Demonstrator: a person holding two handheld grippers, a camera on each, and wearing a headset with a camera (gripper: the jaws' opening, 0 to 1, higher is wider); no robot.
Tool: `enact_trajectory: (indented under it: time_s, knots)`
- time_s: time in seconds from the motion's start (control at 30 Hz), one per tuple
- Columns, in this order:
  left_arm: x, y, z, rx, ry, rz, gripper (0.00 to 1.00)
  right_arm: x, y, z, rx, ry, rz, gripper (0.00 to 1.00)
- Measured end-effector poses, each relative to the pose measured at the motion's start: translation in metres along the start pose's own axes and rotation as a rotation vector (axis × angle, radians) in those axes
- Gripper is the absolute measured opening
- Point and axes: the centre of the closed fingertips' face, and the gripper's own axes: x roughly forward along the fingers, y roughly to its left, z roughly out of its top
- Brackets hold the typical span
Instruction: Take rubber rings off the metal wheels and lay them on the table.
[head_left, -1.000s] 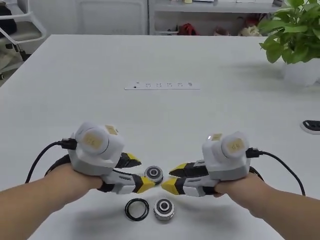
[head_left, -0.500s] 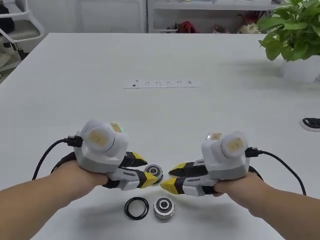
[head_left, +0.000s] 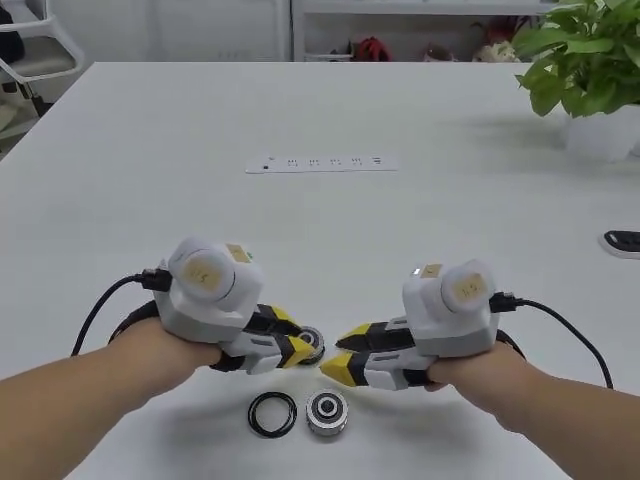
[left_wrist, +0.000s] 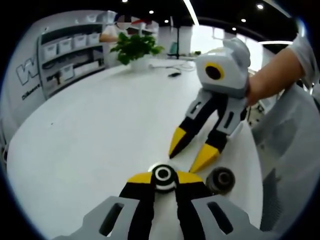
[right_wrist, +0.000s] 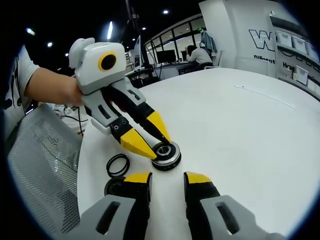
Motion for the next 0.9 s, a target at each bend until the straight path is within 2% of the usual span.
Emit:
enact_trajectory:
  time_s: [0.3, 0.9]
  knots:
    - [0.000, -0.001, 0.000, 0.035, 0.006, 0.015, 0.15, 0.002, 0.002, 0.001, -0.004, -0.001, 0.004, 0.22]
    - [0.002, -0.002, 0.001, 0.036, 0.001, 0.019, 0.14, 0.011, 0.003, 0.008, -0.034, -0.004, -0.004, 0.22]
